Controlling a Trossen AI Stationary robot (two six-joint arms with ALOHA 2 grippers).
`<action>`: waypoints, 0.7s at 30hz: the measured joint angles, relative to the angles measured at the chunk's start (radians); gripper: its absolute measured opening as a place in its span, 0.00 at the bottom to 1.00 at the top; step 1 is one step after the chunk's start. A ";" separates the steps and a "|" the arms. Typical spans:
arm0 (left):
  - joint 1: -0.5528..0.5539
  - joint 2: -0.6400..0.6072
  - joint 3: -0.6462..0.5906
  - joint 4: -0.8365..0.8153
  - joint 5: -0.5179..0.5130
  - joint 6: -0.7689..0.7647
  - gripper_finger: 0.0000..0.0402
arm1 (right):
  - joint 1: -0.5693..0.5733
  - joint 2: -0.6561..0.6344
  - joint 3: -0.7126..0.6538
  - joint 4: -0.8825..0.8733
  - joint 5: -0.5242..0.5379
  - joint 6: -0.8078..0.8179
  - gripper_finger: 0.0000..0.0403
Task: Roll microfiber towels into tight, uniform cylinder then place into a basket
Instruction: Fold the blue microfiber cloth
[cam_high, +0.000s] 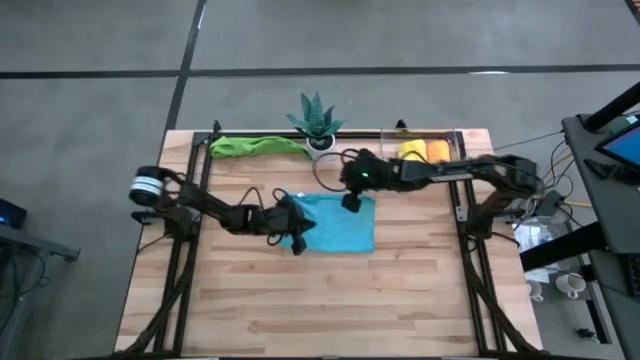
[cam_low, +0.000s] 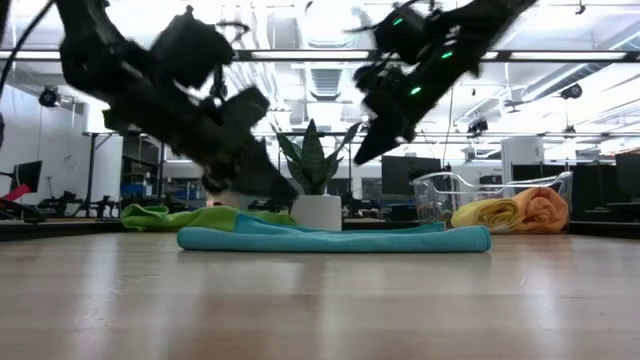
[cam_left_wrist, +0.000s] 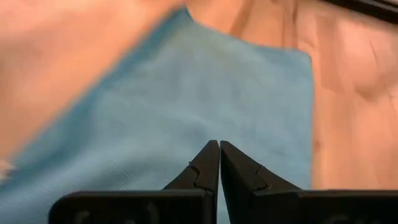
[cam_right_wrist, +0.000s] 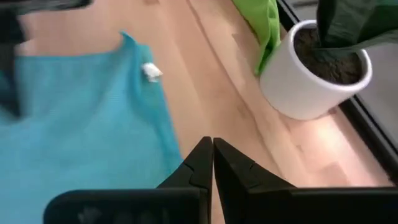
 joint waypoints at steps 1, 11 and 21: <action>-0.001 -0.035 -0.001 -0.030 -0.029 0.016 0.00 | 0.010 -0.039 -0.039 0.020 0.000 0.018 0.02; 0.116 -0.158 0.000 -0.206 -0.060 0.079 0.00 | 0.149 -0.294 -0.372 0.294 -0.002 0.156 0.02; 0.180 -0.010 0.040 -0.203 0.067 0.101 0.00 | 0.207 -0.321 -0.485 0.483 0.054 0.161 0.02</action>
